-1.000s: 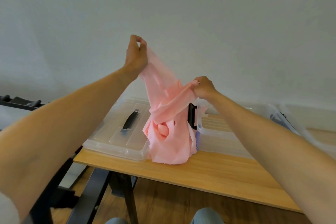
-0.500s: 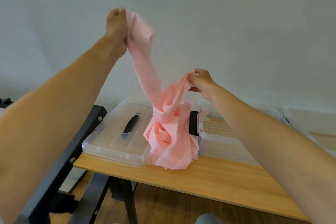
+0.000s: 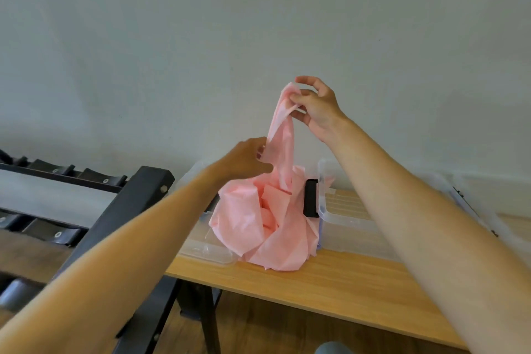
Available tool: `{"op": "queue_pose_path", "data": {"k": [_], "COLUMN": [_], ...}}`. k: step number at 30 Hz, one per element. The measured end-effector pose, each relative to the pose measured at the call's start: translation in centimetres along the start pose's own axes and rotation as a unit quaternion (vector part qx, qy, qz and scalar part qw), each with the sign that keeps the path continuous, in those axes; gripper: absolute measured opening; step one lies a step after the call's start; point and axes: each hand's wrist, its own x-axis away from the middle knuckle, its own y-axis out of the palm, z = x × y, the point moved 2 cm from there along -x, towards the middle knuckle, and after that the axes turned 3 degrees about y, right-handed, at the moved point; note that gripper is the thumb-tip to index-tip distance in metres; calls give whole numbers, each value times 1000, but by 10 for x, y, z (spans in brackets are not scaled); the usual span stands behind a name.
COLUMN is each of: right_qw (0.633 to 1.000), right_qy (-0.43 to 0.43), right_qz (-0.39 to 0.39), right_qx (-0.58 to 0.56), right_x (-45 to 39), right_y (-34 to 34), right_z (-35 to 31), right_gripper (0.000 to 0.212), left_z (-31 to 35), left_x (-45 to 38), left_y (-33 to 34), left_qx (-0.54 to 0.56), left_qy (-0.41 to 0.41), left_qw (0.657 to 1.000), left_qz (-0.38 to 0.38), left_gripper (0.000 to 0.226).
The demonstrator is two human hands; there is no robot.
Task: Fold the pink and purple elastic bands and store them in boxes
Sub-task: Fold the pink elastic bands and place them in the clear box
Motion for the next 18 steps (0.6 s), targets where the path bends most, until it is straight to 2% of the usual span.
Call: {"op": "queue_pose_path", "data": {"k": [1, 3, 4, 6, 10, 14, 18], "right_qw": [1000, 999, 998, 995, 991, 992, 988], "right_qy": [-6, -20, -27, -37, 1, 25, 10], "right_qz": [-1, -6, -8, -23, -82, -124, -104], "right_qx": [-17, -47, -62, -94, -105, -17, 118], "right_x": [2, 4, 6, 10, 18, 29, 39], "right_y": [-1, -3, -5, -7, -6, -1, -2], "right_z": [-3, -9, -11, -13, 5, 34, 55], "right_gripper": [38, 42, 44, 51, 66, 73, 66], "left_z": [0, 0, -1, 3, 18, 44, 63], "left_x": [1, 6, 7, 10, 2, -5, -12], "left_y": [6, 16, 18, 19, 6, -15, -34], "left_qx": [31, 63, 82, 137, 251, 293, 380], "left_qy": [-6, -14, -15, -8, 33, 72, 105], "left_qw": [999, 994, 990, 976, 941, 919, 884], "left_qz": [14, 84, 117, 170, 224, 254, 252], "left_gripper": [38, 10, 12, 33, 33, 27, 25]}}
